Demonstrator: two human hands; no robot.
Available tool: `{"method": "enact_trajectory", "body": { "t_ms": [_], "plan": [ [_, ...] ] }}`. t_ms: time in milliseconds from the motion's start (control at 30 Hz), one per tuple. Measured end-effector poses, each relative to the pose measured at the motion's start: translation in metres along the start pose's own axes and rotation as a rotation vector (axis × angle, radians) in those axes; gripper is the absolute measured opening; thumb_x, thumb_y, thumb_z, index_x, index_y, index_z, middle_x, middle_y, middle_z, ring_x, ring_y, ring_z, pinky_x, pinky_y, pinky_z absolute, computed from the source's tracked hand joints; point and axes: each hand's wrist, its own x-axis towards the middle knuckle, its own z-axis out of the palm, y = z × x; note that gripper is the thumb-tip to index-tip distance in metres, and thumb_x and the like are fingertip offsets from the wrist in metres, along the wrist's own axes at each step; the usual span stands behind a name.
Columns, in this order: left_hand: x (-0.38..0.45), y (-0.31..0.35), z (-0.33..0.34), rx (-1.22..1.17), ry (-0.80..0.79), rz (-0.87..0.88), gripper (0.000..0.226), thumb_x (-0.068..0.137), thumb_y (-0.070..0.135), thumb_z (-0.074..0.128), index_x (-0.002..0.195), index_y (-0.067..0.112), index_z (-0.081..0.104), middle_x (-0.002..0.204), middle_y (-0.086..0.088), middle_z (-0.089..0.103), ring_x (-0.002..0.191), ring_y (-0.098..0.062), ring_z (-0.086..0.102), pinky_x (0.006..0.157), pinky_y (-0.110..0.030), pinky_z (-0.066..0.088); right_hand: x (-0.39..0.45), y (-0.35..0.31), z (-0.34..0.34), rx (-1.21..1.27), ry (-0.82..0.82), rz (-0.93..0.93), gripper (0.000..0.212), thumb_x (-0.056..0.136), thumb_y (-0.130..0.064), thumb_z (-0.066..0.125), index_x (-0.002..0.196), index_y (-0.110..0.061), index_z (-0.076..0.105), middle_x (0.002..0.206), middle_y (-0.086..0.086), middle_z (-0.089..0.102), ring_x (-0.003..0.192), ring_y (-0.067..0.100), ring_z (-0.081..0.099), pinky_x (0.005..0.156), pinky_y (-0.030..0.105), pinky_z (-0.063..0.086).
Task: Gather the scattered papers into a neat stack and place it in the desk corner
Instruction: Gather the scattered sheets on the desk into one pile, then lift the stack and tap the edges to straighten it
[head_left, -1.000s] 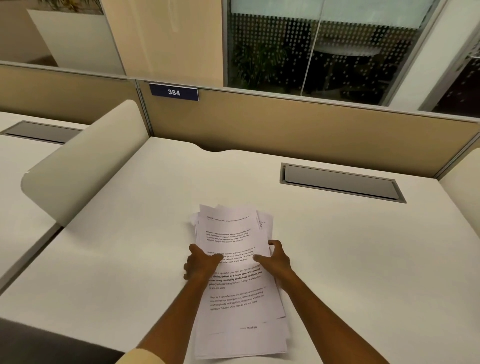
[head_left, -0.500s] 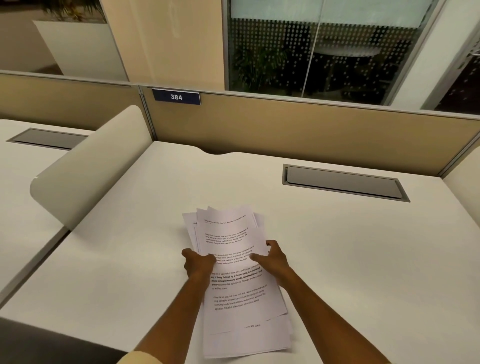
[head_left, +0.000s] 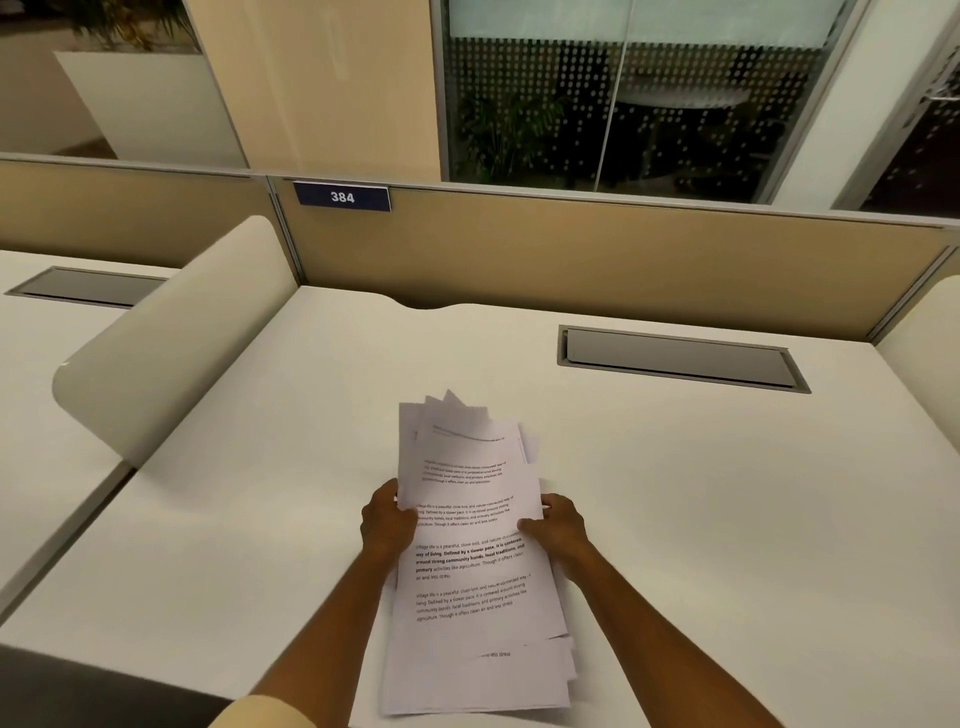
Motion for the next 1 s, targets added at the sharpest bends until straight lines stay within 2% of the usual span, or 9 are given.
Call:
{"method": "enact_trajectory", "body": {
  "t_ms": [100, 167, 233, 300, 400, 533, 667, 867, 1000],
  "plan": [
    [-0.001, 0.005, 0.0, -0.115, -0.063, 0.148, 0.039, 0.092, 0.005, 0.057, 0.13, 0.009, 0.054, 0.122, -0.016, 0.066, 0.101, -0.037, 0.067, 0.088, -0.051, 0.057, 0.003, 0.009, -0.014, 0.076, 0.048, -0.011, 0.029, 0.078, -0.011, 0.072, 0.107, -0.011, 0.069, 0.112, 0.008, 0.073, 0.096, 0.022, 0.07, 0.088, 0.038, 0.058],
    [0.0, 0.013, -0.001, -0.221, -0.11, 0.189, 0.038, 0.093, 0.005, 0.059, 0.13, 0.008, 0.054, 0.122, -0.018, 0.065, 0.102, -0.038, 0.067, 0.087, -0.054, 0.057, 0.005, 0.015, -0.028, 0.161, 0.069, -0.024, 0.026, 0.078, -0.012, 0.075, 0.102, -0.016, 0.066, 0.111, 0.006, 0.072, 0.093, 0.019, 0.068, 0.081, 0.034, 0.058],
    [0.001, 0.026, -0.002, -0.312, -0.17, 0.234, 0.037, 0.092, 0.005, 0.061, 0.129, 0.008, 0.055, 0.122, -0.017, 0.065, 0.104, -0.038, 0.066, 0.086, -0.055, 0.057, 0.007, 0.016, -0.044, 0.256, 0.073, -0.038, 0.043, 0.077, -0.017, 0.08, 0.114, -0.015, 0.058, 0.116, 0.003, 0.065, 0.101, 0.021, 0.064, 0.084, 0.037, 0.058],
    [0.002, 0.041, 0.0, -0.374, -0.229, 0.287, 0.038, 0.092, 0.005, 0.062, 0.129, 0.009, 0.055, 0.122, -0.015, 0.066, 0.105, -0.036, 0.066, 0.084, -0.051, 0.059, 0.007, 0.014, -0.06, 0.366, 0.034, -0.052, 0.058, 0.077, -0.022, 0.082, 0.124, -0.018, 0.049, 0.118, 0.001, 0.061, 0.103, 0.021, 0.063, 0.08, 0.039, 0.059],
    [0.003, 0.062, 0.009, -0.434, -0.286, 0.32, 0.041, 0.091, 0.005, 0.064, 0.13, 0.008, 0.054, 0.122, -0.014, 0.066, 0.106, -0.034, 0.067, 0.083, -0.048, 0.06, 0.007, 0.005, -0.082, 0.46, -0.016, -0.077, 0.064, 0.076, -0.027, 0.082, 0.128, -0.025, 0.045, 0.117, 0.002, 0.066, 0.104, 0.023, 0.066, 0.077, 0.039, 0.06],
    [0.002, 0.091, 0.024, -0.497, -0.303, 0.371, 0.037, 0.089, 0.006, 0.066, 0.124, 0.012, 0.057, 0.115, -0.007, 0.068, 0.096, -0.02, 0.07, 0.068, -0.028, 0.062, 0.004, -0.014, -0.113, 0.445, 0.054, -0.191, 0.039, 0.079, -0.021, 0.079, 0.115, -0.016, 0.064, 0.115, 0.008, 0.072, 0.095, 0.022, 0.072, 0.066, 0.029, 0.06],
    [-0.001, 0.126, 0.042, -0.513, -0.288, 0.419, 0.033, 0.091, 0.01, 0.065, 0.122, 0.015, 0.057, 0.112, -0.001, 0.068, 0.092, -0.02, 0.071, 0.065, -0.027, 0.062, -0.001, -0.036, -0.146, 0.388, 0.163, -0.289, 0.019, 0.083, -0.019, 0.075, 0.099, -0.021, 0.066, 0.108, 0.007, 0.073, 0.077, 0.012, 0.075, 0.058, 0.024, 0.059],
    [-0.011, 0.177, 0.071, -0.552, -0.214, 0.479, 0.023, 0.094, 0.019, 0.06, 0.117, 0.021, 0.054, 0.102, 0.007, 0.067, 0.082, -0.009, 0.072, 0.059, -0.02, 0.06, -0.006, -0.065, -0.18, 0.277, 0.387, -0.426, 0.034, 0.087, -0.03, 0.071, 0.115, -0.013, 0.06, 0.109, 0.006, 0.07, 0.092, 0.025, 0.071, 0.078, 0.041, 0.062],
    [-0.018, 0.193, 0.086, -0.546, -0.196, 0.512, 0.03, 0.096, 0.024, 0.058, 0.125, 0.019, 0.052, 0.11, 0.001, 0.065, 0.093, -0.018, 0.069, 0.063, -0.021, 0.06, -0.01, -0.066, -0.186, 0.254, 0.501, -0.479, 0.037, 0.088, -0.033, 0.068, 0.117, -0.013, 0.059, 0.108, 0.003, 0.068, 0.091, 0.021, 0.069, 0.071, 0.029, 0.061]
  ]
}}
